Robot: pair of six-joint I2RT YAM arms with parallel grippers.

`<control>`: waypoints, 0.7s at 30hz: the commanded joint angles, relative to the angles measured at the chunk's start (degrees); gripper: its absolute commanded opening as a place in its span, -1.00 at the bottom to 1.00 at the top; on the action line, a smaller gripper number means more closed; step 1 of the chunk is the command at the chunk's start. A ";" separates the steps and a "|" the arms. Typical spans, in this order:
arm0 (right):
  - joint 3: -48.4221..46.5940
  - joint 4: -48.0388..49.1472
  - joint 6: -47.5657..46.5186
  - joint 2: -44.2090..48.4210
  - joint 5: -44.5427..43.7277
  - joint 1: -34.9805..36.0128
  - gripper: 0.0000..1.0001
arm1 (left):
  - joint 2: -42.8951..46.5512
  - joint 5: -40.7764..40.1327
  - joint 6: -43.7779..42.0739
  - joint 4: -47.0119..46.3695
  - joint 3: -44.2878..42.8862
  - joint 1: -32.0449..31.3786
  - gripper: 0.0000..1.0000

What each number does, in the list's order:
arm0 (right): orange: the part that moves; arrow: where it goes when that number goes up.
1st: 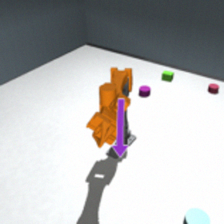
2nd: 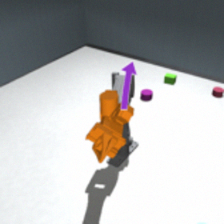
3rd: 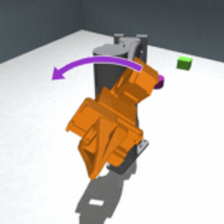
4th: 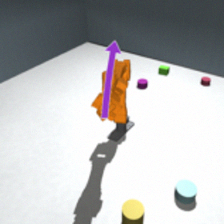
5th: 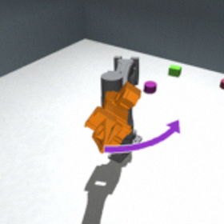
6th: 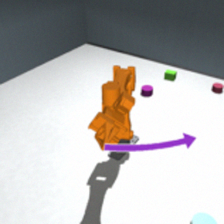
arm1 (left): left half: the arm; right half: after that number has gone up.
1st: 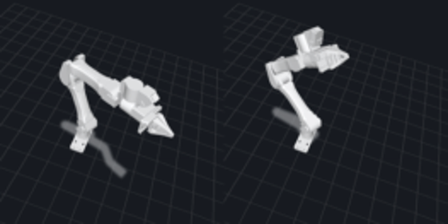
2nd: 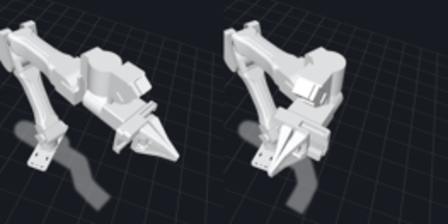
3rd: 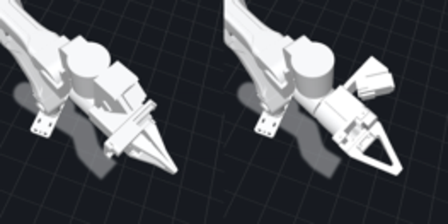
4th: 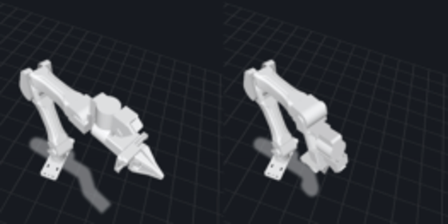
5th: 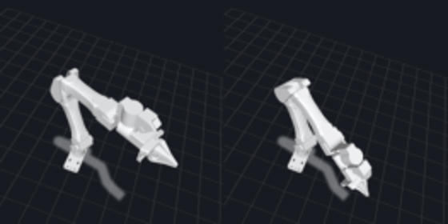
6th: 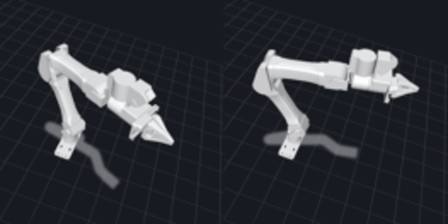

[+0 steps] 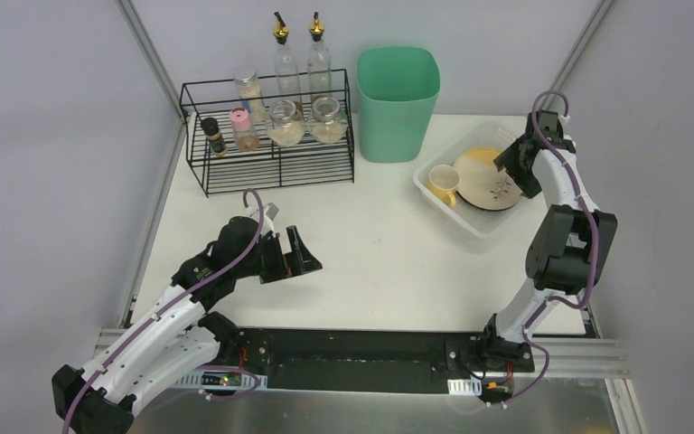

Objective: Clear the kitchen counter

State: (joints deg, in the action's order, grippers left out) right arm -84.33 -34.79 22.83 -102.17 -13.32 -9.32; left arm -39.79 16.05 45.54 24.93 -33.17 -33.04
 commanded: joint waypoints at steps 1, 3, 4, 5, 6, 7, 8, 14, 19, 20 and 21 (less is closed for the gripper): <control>-1.14 -0.39 -1.54 7.33 0.48 1.96 0.75 | -0.02 0.65 -1.38 -1.90 -0.21 -0.27 0.98; 0.55 0.98 -2.29 10.34 0.23 3.50 0.97 | -0.11 0.56 -1.40 -1.90 -0.52 -0.28 0.98; 1.66 1.74 -2.52 11.83 0.24 4.31 0.98 | -0.19 0.55 -1.51 -1.90 -0.80 -0.27 0.98; 2.84 2.80 -2.75 13.57 0.57 5.30 0.99 | -0.34 0.51 -1.59 -1.90 -0.96 -0.27 0.98; 3.92 3.54 -2.95 15.11 0.73 6.30 0.99 | -0.45 0.40 -1.71 -1.90 -1.13 -0.32 0.98; 4.83 3.99 -2.96 16.81 0.64 7.38 0.99 | -0.73 0.34 -1.89 -1.89 -1.44 -0.30 0.98; 5.64 4.28 -3.01 18.88 0.41 8.62 0.99 | -0.89 0.26 -2.00 -1.84 -1.65 -0.28 0.98; 9.69 5.28 -5.31 27.62 -7.03 21.38 0.99 | -3.00 -0.73 -2.05 -1.90 -3.18 -0.27 0.98; 13.11 7.29 -5.39 32.31 -4.31 30.52 0.99 | -5.63 -1.70 -3.20 -1.81 -5.02 -0.27 0.98; 13.21 7.00 -5.72 32.60 -4.38 32.08 0.99 | -6.25 -1.87 -3.44 -1.81 -5.42 -0.27 0.98; 13.29 6.10 -5.65 32.80 -5.65 33.85 0.99 | -6.92 -2.02 -3.87 -1.69 -5.89 -0.27 0.98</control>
State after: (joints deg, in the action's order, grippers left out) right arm -72.10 -29.19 18.57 -71.53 -16.91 20.05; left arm -44.99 15.81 44.14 24.56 -35.57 -33.04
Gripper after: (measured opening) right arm 0.992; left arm 0.990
